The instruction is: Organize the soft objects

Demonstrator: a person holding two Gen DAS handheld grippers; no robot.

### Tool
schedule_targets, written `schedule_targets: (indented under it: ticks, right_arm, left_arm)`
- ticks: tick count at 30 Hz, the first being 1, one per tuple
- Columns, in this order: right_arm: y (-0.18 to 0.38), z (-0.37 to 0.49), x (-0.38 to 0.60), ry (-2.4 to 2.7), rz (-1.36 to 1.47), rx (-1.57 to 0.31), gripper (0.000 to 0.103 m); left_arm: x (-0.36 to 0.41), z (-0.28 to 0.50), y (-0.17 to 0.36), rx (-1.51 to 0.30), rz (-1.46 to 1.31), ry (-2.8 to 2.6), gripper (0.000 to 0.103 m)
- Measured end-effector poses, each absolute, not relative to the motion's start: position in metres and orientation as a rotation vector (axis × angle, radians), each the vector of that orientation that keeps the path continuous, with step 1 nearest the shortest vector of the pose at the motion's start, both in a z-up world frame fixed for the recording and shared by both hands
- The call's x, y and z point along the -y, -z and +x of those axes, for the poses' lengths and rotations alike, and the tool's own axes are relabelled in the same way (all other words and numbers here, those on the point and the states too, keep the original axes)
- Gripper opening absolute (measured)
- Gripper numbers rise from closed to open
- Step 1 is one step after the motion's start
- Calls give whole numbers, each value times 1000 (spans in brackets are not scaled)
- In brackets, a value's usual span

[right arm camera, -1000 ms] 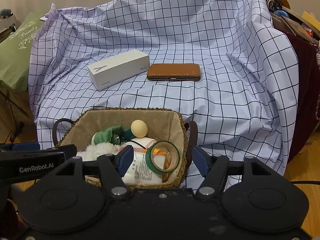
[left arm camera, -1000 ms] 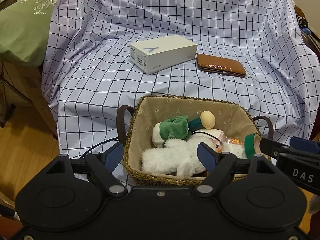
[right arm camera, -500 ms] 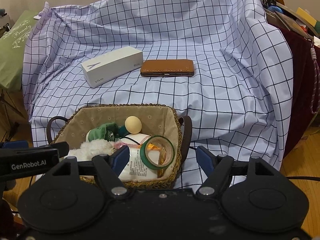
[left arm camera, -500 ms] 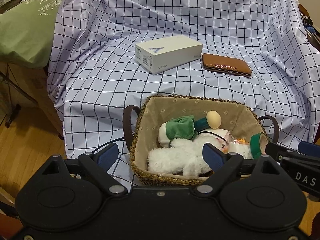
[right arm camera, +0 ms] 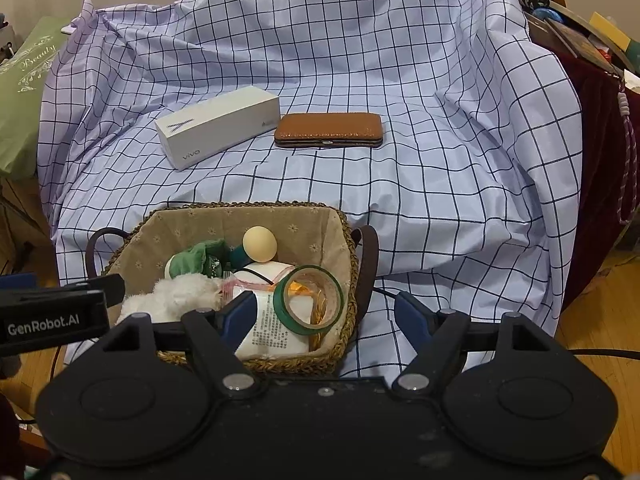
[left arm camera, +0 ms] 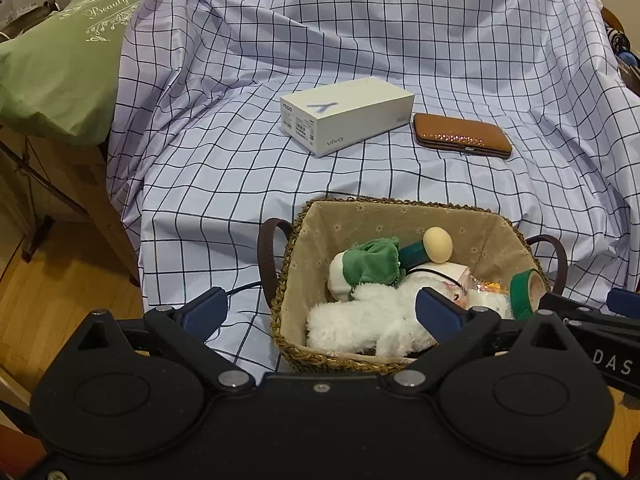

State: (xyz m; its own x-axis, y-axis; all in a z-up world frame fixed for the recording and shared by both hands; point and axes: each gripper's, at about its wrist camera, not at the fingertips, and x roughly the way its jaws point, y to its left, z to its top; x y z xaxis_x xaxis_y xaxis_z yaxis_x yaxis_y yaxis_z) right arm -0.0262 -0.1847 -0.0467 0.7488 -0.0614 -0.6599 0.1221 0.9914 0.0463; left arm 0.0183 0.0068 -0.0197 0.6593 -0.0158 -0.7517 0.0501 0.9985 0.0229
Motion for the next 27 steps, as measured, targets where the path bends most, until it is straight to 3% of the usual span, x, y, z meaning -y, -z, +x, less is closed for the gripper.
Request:
schedule_targets:
  ticks: [27]
  right_arm:
    - [48, -24, 184, 103, 90, -729, 77]
  left_arm:
    - [-8, 20, 23, -884, 44, 30, 99]
